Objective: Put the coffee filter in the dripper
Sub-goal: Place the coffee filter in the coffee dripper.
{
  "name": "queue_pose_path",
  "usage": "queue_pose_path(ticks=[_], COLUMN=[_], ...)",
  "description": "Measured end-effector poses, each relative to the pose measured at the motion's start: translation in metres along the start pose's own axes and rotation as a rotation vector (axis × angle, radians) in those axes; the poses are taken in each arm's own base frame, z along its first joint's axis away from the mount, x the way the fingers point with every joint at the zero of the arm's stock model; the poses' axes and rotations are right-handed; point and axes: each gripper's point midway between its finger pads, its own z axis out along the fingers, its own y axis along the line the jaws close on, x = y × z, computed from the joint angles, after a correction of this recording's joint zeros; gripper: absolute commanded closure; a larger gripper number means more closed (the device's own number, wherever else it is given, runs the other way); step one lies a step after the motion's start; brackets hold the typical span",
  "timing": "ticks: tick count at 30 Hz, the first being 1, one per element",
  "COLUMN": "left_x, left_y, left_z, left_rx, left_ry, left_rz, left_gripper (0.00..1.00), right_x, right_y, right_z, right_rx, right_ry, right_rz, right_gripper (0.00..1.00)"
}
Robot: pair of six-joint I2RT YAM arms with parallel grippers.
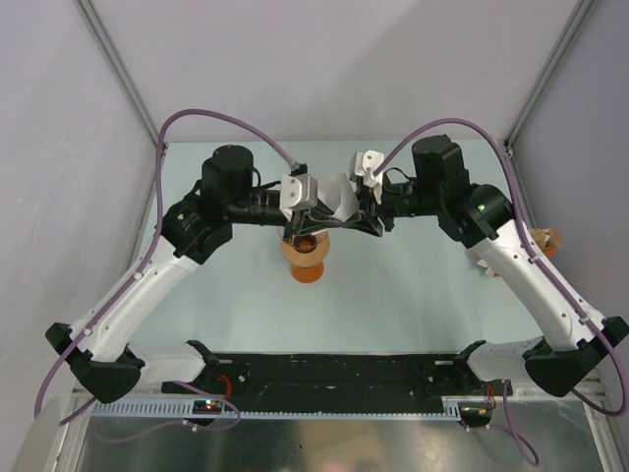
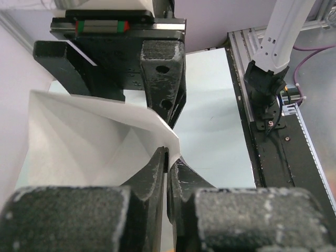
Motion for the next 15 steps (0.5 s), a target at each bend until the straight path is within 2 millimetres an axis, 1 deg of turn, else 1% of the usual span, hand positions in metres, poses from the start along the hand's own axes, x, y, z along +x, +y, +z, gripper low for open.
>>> queue_pose_path(ticks=[4, 8, 10, 12, 15], left_x=[-0.0008, -0.0008, -0.0005, -0.0009, -0.0023], left_y=[-0.0003, 0.0000, 0.0008, 0.0014, 0.0024], left_z=[0.0002, 0.0002, -0.0001, -0.0009, -0.0029], left_rx=[0.004, 0.002, -0.004, -0.013, -0.027], left_ry=[-0.003, -0.003, 0.000, 0.001, 0.002], left_rz=[0.013, 0.012, 0.010, 0.005, 0.003], left_gripper=[0.81, 0.76, 0.69, 0.61, 0.55], right_x=[0.0008, 0.0005, 0.0013, 0.0023, 0.0039], right_y=[0.0007, 0.0011, 0.0016, 0.0023, 0.0035], right_z=[0.0011, 0.0008, 0.0007, 0.0005, 0.0002], right_rx=[-0.007, -0.009, -0.011, -0.013, -0.016], right_ry=[0.002, 0.001, 0.004, 0.008, 0.014], right_rz=[0.003, 0.003, 0.006, 0.009, 0.015], right_gripper=[0.66, 0.71, 0.72, 0.72, 0.72])
